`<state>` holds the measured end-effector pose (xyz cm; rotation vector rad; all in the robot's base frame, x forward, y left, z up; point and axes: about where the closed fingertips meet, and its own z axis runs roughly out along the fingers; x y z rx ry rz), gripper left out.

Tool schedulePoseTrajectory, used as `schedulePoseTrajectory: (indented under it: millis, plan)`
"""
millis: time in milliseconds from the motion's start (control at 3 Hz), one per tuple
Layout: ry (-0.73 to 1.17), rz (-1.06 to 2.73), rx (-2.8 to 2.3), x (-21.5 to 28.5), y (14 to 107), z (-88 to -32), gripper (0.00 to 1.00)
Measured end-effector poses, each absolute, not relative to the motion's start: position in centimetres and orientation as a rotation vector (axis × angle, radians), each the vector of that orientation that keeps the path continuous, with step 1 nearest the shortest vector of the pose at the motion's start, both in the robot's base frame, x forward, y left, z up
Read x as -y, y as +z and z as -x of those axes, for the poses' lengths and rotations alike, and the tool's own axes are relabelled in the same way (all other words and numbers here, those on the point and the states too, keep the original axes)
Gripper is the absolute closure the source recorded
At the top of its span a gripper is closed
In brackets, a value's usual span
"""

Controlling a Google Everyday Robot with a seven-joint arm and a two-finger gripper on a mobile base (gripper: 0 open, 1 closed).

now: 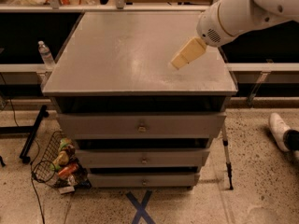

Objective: Pick green rice chip bag

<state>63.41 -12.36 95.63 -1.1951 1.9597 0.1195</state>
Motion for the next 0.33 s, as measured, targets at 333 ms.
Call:
schedulePoseTrajectory:
  millis: [333]
  plan:
    - [0.125, 1.187, -1.962, 12.2, 95.77, -63.35, 0.0]
